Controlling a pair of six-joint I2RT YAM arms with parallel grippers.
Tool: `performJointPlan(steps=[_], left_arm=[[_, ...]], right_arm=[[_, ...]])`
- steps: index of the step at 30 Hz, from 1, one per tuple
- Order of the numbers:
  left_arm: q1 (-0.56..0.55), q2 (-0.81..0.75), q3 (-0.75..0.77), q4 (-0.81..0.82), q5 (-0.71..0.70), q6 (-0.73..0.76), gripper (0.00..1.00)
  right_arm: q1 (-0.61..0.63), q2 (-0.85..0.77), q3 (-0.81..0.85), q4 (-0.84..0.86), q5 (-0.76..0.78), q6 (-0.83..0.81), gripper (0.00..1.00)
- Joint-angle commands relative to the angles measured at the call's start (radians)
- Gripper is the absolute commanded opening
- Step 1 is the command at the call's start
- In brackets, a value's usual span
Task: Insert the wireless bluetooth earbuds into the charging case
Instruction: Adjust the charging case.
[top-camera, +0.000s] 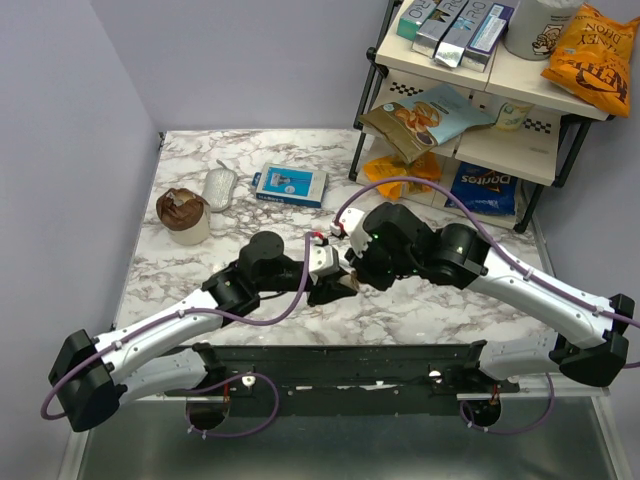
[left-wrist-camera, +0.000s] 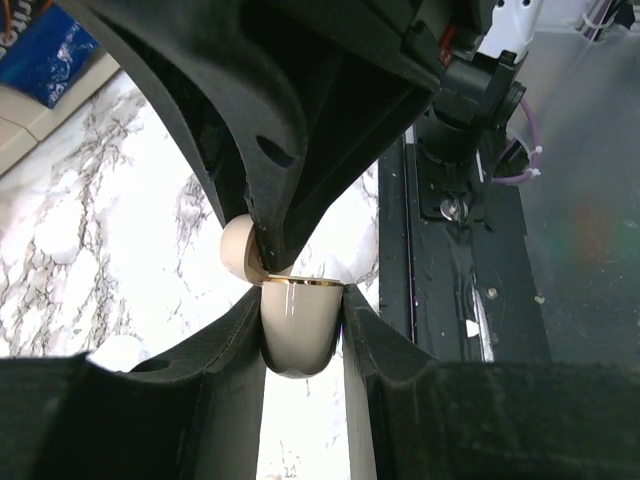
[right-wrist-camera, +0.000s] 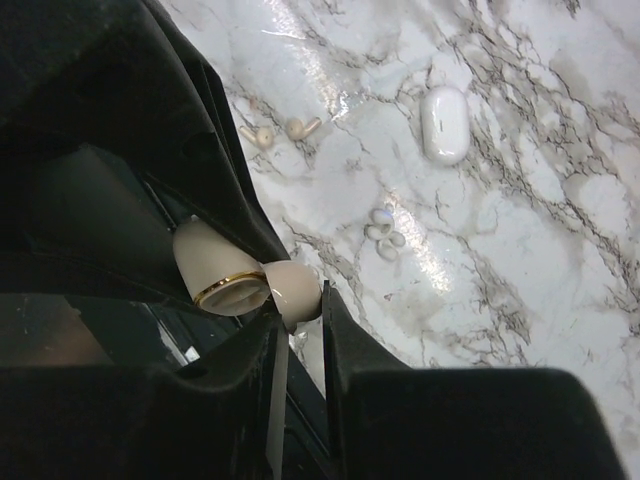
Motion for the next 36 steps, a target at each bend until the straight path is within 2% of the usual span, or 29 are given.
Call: performJointPlan(steps=[1, 2, 5, 12, 16, 17, 21, 26, 31, 36], left_arm=[[-0.001, -0.074, -0.062, 0.144, -0.029, 0.001, 0.00], [-0.001, -0.081, -0.076, 0.168, -0.035, -0.002, 0.00], [-0.001, -0.101, -0.091, 0.196, -0.058, -0.013, 0.00], [-0.001, -0.137, -0.128, 0.260, -0.129, -0.034, 0.00], [-0.001, -0.201, -0.226, 0.449, -0.244, -0.134, 0.00], [-0.001, -0.213, -0.279, 0.549, -0.286, -0.158, 0.00], [-0.001, -0.238, -0.366, 0.727, -0.351, -0.260, 0.00], [-0.003, -0.224, -0.424, 0.904, -0.362, -0.366, 0.00], [-0.003, -0.204, -0.420, 0.929, -0.338, -0.383, 0.00], [-0.006, -0.206, -0.397, 0.888, -0.302, -0.380, 0.00]], right_arm=[[0.007, -0.033, 0.030, -0.021, -0.010, 0.018, 0.29], [0.007, -0.039, 0.031, -0.016, -0.004, 0.018, 0.35], [0.007, -0.044, 0.036, -0.010, 0.000, 0.047, 0.43], [0.006, -0.067, 0.050, 0.008, 0.040, 0.071, 0.60], [0.004, -0.180, -0.036, 0.115, 0.121, 0.126, 0.64], [0.000, -0.206, -0.063, 0.151, 0.146, 0.136, 0.67], [-0.011, -0.306, -0.179, 0.319, 0.160, 0.168, 0.68], [-0.013, -0.320, -0.255, 0.407, 0.045, 0.159, 0.68], [-0.013, -0.281, -0.278, 0.458, -0.006, 0.142, 0.69], [-0.013, -0.274, -0.272, 0.516, -0.004, 0.128, 0.68]])
